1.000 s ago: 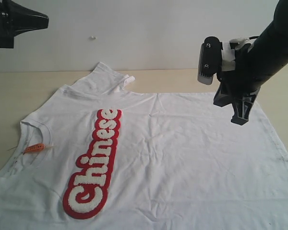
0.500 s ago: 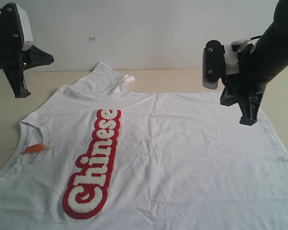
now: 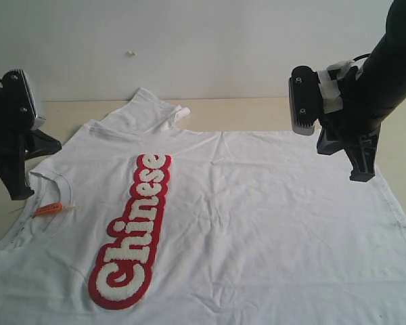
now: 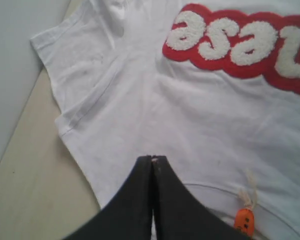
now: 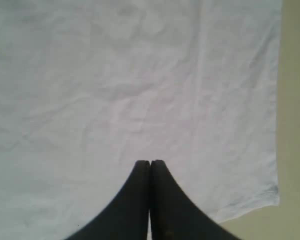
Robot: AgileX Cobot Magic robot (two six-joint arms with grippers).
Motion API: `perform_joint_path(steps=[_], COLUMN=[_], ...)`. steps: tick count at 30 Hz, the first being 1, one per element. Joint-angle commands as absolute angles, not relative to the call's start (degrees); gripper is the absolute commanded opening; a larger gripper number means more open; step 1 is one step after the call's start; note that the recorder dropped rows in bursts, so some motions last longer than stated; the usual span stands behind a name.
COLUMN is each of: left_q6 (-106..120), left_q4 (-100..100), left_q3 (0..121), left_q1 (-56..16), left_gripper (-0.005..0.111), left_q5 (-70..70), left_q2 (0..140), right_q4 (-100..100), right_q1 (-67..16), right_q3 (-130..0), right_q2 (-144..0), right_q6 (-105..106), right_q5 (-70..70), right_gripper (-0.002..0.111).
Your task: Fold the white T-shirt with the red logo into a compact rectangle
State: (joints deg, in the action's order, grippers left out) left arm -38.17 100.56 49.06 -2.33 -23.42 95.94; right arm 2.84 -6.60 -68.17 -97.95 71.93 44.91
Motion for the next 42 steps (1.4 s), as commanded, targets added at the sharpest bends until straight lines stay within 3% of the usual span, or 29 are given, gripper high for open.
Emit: perform_joint_path(steps=[1, 4, 6, 8, 11, 14, 15, 31, 42], left_q6=[-43.2, -43.2, -45.2, -46.9, -46.9, -46.9, -47.0, -46.8, -53.8], left_q4=[99.9, 99.9, 99.9, 99.9, 99.9, 99.9, 99.9, 99.9, 99.9], left_q3=[48.5, 48.5, 48.5, 48.5, 48.5, 48.5, 48.5, 48.5, 48.5], left_q1=[-2.8, -2.8, -2.8, -2.8, -2.8, -2.8, -2.8, -2.8, -2.8], left_gripper=[0.000, 0.000, 0.008, 0.024, 0.068, 0.101, 0.105, 0.105, 0.105], left_q5=[-24.4, -24.2, -24.2, -24.5, -24.7, -24.2, -24.2, -24.2, -32.3], left_q2=[91.1, 89.0, 88.2, 87.7, 87.6, 87.6, 87.6, 87.6, 85.1], right_q4=[5.7, 8.5, 9.7, 10.0, 10.0, 10.0, 10.0, 12.0, 12.0], right_q1=[-6.7, -6.7, -6.7, -6.7, -6.7, -6.7, -6.7, -6.7, -6.7], right_q3=[-68.4, -68.4, -68.4, -68.4, -68.4, -68.4, -68.4, -68.4, -68.4], right_q2=[-97.8, -97.8, -97.8, -97.8, -97.8, -97.8, -97.8, -97.8, -97.8], right_q6=[72.3, 72.3, 72.3, 72.3, 72.3, 72.3, 72.3, 69.9, 69.8], right_q5=[44.7, 44.7, 44.8, 45.2, 45.3, 45.3, 45.1, 44.0, 44.0], right_gripper=[0.000, 0.000, 0.000, 0.000, 0.000, 0.000, 0.000, 0.000, 0.000])
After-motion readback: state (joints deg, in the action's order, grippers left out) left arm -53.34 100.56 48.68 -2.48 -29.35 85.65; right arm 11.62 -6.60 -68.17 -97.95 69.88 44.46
